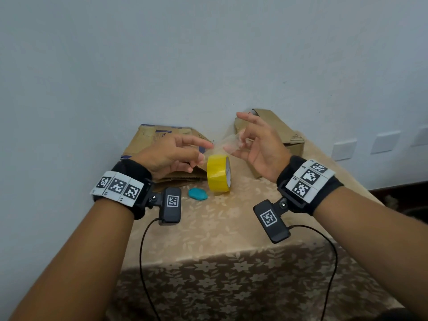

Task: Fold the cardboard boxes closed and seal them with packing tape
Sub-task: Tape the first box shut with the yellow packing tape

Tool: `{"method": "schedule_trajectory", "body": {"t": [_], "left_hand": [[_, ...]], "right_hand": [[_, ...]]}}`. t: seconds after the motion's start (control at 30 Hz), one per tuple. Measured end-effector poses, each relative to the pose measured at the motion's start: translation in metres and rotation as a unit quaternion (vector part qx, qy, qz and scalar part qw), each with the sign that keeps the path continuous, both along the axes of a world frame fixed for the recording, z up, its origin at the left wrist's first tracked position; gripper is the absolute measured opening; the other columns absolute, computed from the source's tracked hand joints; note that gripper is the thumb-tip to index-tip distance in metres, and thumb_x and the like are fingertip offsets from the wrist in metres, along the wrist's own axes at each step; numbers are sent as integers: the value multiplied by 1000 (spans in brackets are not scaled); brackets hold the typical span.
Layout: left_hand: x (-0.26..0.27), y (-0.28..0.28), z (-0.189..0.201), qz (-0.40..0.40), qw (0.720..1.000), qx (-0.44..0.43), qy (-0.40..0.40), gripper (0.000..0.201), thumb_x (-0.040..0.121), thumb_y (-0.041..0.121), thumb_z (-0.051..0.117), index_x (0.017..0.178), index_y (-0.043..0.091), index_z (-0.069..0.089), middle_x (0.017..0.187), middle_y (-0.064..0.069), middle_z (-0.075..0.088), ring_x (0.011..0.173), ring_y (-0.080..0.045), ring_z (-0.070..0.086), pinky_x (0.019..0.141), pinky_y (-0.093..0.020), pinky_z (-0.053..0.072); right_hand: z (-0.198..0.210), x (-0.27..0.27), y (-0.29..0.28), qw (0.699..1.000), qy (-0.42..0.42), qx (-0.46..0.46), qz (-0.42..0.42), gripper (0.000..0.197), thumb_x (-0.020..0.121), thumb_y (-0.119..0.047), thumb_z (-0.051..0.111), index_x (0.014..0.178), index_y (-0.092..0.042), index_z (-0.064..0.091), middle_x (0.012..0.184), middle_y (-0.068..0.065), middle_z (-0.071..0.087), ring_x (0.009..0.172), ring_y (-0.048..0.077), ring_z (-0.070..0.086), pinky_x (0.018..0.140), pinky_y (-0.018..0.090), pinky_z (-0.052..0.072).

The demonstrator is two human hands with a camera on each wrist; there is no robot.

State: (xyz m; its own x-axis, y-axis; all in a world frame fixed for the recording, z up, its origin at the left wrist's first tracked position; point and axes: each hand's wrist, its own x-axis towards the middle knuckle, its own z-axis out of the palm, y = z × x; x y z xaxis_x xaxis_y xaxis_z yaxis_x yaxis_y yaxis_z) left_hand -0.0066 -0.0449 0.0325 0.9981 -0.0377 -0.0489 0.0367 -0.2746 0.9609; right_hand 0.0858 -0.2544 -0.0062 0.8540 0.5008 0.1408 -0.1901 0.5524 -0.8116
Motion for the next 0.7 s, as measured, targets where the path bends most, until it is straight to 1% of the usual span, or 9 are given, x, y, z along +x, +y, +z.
{"method": "schedule_trajectory", "body": {"t": [0.07,0.17,0.27,0.3,0.33,0.4,0.5,0.63,0.7], "left_hand": [[1,-1,-2,2,1000,-19,13,25,82,-2,69,102,10,80,74,-9,60,63,-13,55,56,-21,53],[1,2,-5,-32,998,-29,33,26,81,8,74,107,3,76,75,-8,61,68,-14,56,59,-23,52],[-2,5,-6,-68,994,-80,32,42,78,31,84,109,4,75,91,-11,68,83,-18,65,69,-27,57],[-2,5,-6,-67,992,-100,30,47,78,33,85,112,3,74,99,-14,70,88,-21,68,72,-29,59],[-3,4,-5,-65,991,-115,24,47,81,28,82,118,4,71,106,-18,72,93,-25,70,75,-31,60],[-3,0,-5,-64,990,-127,5,44,90,11,66,134,9,61,116,-24,71,96,-28,72,79,-33,61],[-2,-6,-4,-86,989,-119,-30,63,89,-7,51,147,18,52,117,-25,70,95,-28,73,77,-33,61],[1,-8,-6,-109,988,-90,-66,54,86,-7,44,135,8,61,124,-21,69,100,-26,71,75,-32,62],[1,-9,-7,-102,988,-70,-92,51,85,-13,47,129,6,65,126,-20,69,104,-26,71,74,-31,62]], "right_hand": [[-1,0,1,1000,-8,-5,7,51,89,8,46,134,-12,59,69,2,48,65,14,47,84,53,61],[0,-1,2,1000,-12,-3,6,51,89,8,45,134,-12,60,68,1,49,63,12,49,93,58,57],[3,-2,0,1000,5,18,0,50,90,9,43,133,-9,60,68,1,48,62,13,48,80,49,62],[4,-3,0,1000,12,23,-1,49,90,9,43,133,-8,60,70,2,47,61,13,47,76,47,62],[4,-3,0,999,19,26,0,49,89,8,42,132,-7,60,71,3,46,60,13,46,75,45,62],[5,-4,0,999,31,24,0,50,88,7,40,131,-6,61,72,4,44,59,13,45,74,45,62],[5,-6,1,999,40,13,4,48,89,6,39,130,-5,62,77,5,45,57,13,46,73,44,62],[3,-7,0,999,45,-2,12,47,89,5,40,129,-7,62,83,7,45,58,14,45,73,44,62],[3,-5,-1,998,64,5,16,47,88,4,42,129,-6,63,86,8,45,59,15,45,75,46,62]]}}
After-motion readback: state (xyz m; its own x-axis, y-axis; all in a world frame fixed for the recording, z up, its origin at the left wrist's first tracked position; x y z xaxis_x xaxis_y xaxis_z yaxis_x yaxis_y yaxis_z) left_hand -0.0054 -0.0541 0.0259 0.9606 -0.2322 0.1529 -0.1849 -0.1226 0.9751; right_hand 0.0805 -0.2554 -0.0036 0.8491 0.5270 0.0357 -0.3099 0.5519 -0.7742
